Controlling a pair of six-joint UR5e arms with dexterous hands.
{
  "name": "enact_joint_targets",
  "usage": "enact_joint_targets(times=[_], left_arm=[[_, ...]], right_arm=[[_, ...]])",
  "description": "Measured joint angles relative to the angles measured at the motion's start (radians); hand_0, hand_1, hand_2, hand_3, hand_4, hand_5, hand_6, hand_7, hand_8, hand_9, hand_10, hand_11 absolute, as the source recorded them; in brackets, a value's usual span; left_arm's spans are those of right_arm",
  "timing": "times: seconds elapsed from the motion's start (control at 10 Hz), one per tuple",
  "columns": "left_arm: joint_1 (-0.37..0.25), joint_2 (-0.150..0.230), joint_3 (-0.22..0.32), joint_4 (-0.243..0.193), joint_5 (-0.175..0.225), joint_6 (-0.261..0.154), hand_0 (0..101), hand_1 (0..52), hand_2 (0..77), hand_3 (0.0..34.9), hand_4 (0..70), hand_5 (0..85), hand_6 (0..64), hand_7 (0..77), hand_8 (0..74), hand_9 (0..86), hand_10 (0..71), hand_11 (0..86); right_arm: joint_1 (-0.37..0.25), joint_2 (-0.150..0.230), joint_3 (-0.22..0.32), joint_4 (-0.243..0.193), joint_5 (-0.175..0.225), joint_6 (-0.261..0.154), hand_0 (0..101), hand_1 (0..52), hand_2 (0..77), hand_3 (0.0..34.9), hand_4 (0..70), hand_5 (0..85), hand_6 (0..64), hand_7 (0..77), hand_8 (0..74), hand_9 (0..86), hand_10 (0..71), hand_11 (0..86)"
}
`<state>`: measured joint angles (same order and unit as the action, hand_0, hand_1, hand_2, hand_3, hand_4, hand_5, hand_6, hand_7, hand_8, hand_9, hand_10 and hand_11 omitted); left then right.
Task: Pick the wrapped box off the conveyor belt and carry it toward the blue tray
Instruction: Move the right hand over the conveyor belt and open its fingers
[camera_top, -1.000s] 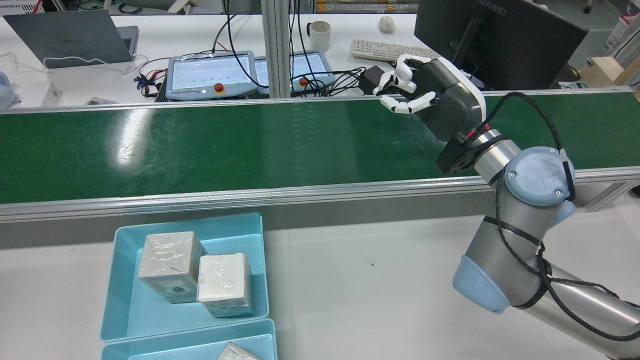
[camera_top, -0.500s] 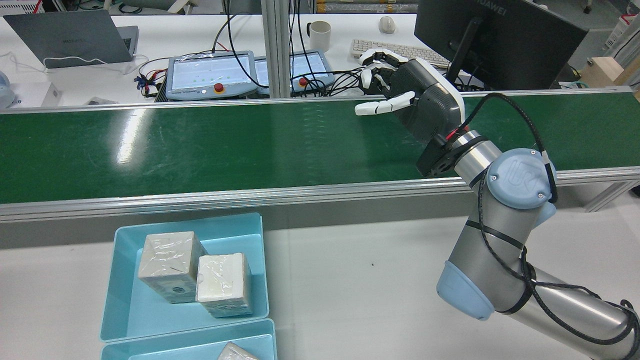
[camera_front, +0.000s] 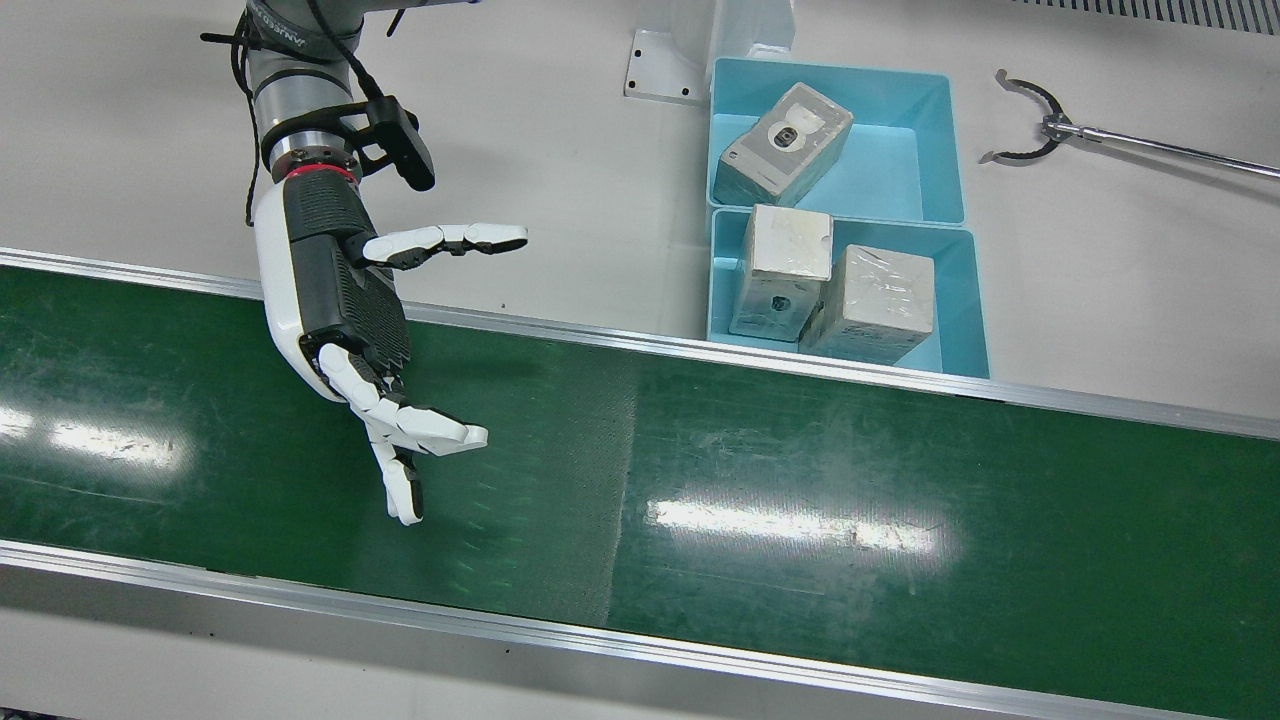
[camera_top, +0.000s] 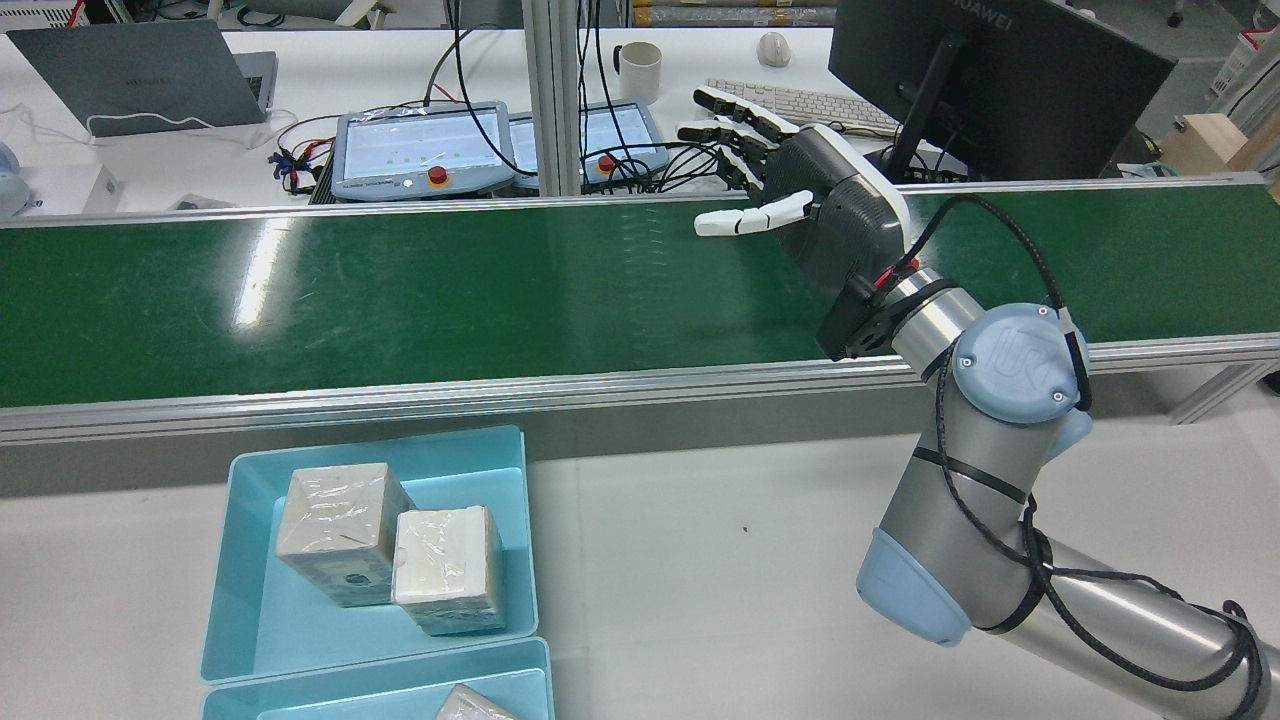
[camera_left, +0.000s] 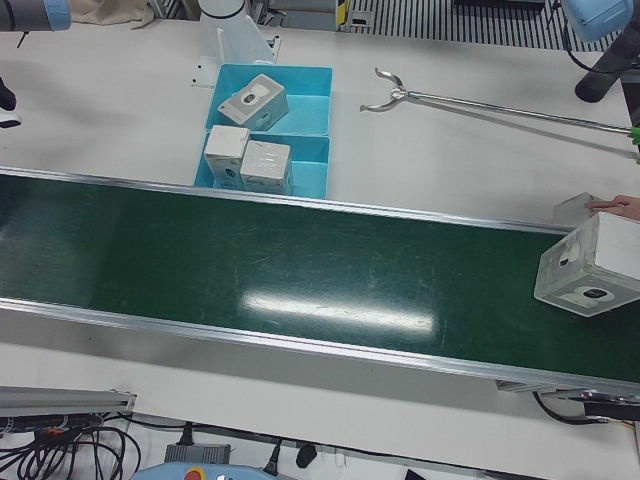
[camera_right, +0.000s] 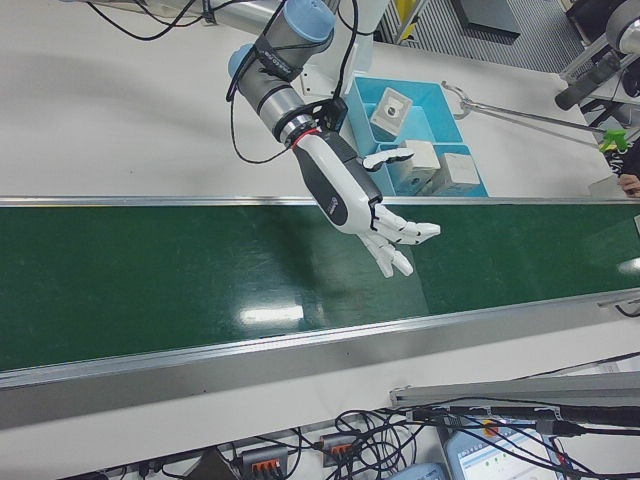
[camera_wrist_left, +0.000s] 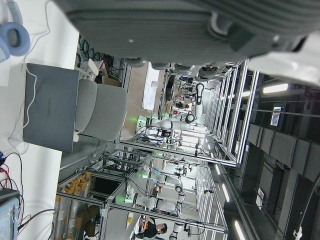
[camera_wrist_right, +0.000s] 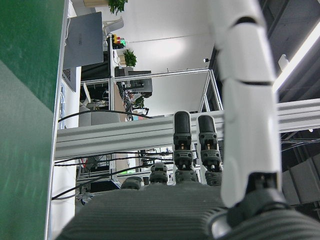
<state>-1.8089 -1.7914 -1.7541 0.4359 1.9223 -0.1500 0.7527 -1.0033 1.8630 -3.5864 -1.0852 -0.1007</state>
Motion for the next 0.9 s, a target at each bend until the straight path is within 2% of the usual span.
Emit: enact_joint_targets(times=[0.2,0.3,0.5,0.7,0.8,0.9], left_arm=[[0.0,0.0,0.0,0.0,0.0,0.0,0,0.0,1.1,0.0,0.0,0.5,0.0,0.5,0.5,0.0,0.5,0.0],[0.0,0.0,0.0,0.0,0.0,0.0,0,0.0,1.1,0.0,0.0,0.5,0.0,0.5,0.5,0.0,0.5,0.0],[0.0,0.0,0.0,0.0,0.0,0.0,0,0.0,1.1,0.0,0.0,0.5,0.0,0.5,0.5,0.0,0.5,0.0],[0.0,0.0,0.0,0.0,0.0,0.0,0,0.0,1.1,0.0,0.0,1.1,0.0,0.5,0.5,0.0,0.0,0.5],[0.0,0.0,0.0,0.0,0.0,0.0,0,0.0,1.1,0.0,0.0,1.1,0.0,0.5,0.5,0.0,0.0,0.0],[0.0,0.0,0.0,0.0,0.0,0.0,0,0.0,1.1,0.0,0.0,1.1,0.0,0.5,0.5,0.0,0.0,0.0]], right_arm=[[-0.014,0.005,-0.032,0.034,-0.002,0.016,53,17.5,11.4,1.6,20.7,18.0,12.0,27.3,2.7,7.6,0.5,1.6],[-0.018,0.005,-0.057,0.064,-0.006,0.031,47,6.5,2.2,0.9,28.4,21.3,14.7,33.8,3.3,9.8,0.5,1.6],[-0.01,0.003,-0.067,0.09,-0.017,0.049,47,6.5,2.2,1.0,28.9,22.9,15.8,36.0,3.8,9.3,0.5,1.6],[0.038,-0.001,-0.056,0.088,-0.052,0.054,47,6.5,2.2,1.0,30.0,23.5,13.6,35.5,3.8,8.2,0.5,1.6],[0.065,-0.001,-0.054,0.07,-0.075,0.054,49,15.3,3.3,1.0,30.0,25.6,14.2,33.3,3.8,8.7,0.5,1.6],[0.083,0.001,-0.052,0.034,-0.095,0.055,56,27.3,10.4,0.9,26.7,25.6,14.2,33.8,3.8,9.8,0.5,1.6]])
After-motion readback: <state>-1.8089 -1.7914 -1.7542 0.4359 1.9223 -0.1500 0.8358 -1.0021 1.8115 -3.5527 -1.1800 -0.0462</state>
